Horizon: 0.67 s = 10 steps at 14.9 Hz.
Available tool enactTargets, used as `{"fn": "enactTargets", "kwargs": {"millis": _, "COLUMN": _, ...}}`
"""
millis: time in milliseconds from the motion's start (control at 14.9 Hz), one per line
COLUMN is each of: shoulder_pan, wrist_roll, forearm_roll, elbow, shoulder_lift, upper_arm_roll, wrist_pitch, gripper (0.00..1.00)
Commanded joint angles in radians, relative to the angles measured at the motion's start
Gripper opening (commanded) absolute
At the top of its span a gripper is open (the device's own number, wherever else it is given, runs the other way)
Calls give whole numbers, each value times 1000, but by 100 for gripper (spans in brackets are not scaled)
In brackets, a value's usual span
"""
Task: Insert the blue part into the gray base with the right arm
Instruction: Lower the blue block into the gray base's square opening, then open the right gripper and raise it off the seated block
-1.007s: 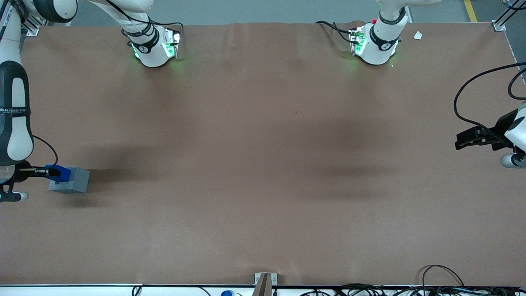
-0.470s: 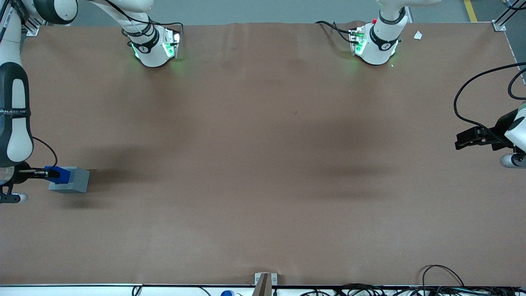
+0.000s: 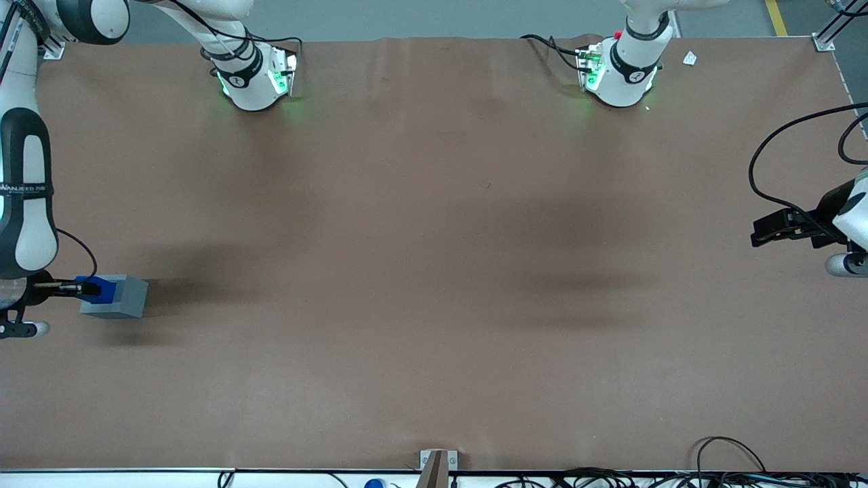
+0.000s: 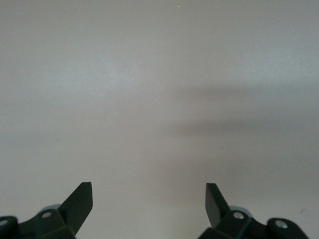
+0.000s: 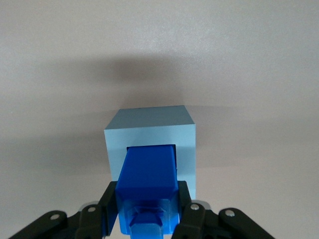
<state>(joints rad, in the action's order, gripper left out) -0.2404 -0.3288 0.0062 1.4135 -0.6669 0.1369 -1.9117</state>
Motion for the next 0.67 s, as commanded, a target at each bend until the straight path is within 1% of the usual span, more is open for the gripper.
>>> {"fn": "enactTargets", "kwargs": {"millis": 0, "shoulder_pan": -19, "wrist_roll": -13, "forearm_roll": -8, "elbow": -28, "shoulder_lift": -20, "upper_arm_roll": -16, "wrist_pitch": 8, "gripper": 2}}
{"fn": "enactTargets", "kwargs": {"millis": 67, "shoulder_pan": -19, "wrist_roll": -13, "forearm_roll": -8, "elbow": -28, "shoulder_lift": -25, "upper_arm_roll": -16, "wrist_pitch": 8, "gripper": 5}}
{"fn": "enactTargets", "kwargs": {"millis": 134, "shoulder_pan": -19, "wrist_roll": -13, "forearm_roll": -8, "elbow": -28, "shoulder_lift": -26, "upper_arm_roll": -16, "wrist_pitch": 8, "gripper": 24}}
{"fn": "enactTargets", "kwargs": {"millis": 201, "shoulder_pan": -17, "wrist_roll": -15, "forearm_roll": -8, "elbow": -27, "shoulder_lift": -26, "upper_arm_roll": -16, "wrist_pitch": 5, "gripper": 60}}
{"fn": "enactTargets", "kwargs": {"millis": 268, "shoulder_pan": -19, "wrist_roll": -21, "forearm_roll": -8, "elbow": -25, "shoulder_lift": -28, "upper_arm_roll": -16, "wrist_pitch": 3, "gripper": 100}}
{"fn": "enactTargets", "kwargs": {"millis": 537, "shoulder_pan": -7, "wrist_roll": -25, "forearm_roll": -12, "elbow": -28, "shoulder_lift": -20, "upper_arm_roll": -14, "wrist_pitch": 5, "gripper": 100}}
{"fn": "enactTargets", "kwargs": {"millis": 604, "shoulder_pan": -2, "wrist_roll": -32, "forearm_roll": -23, "elbow": -30, "shoulder_lift": -14, "upper_arm_roll": -14, "wrist_pitch": 7, "gripper": 100}}
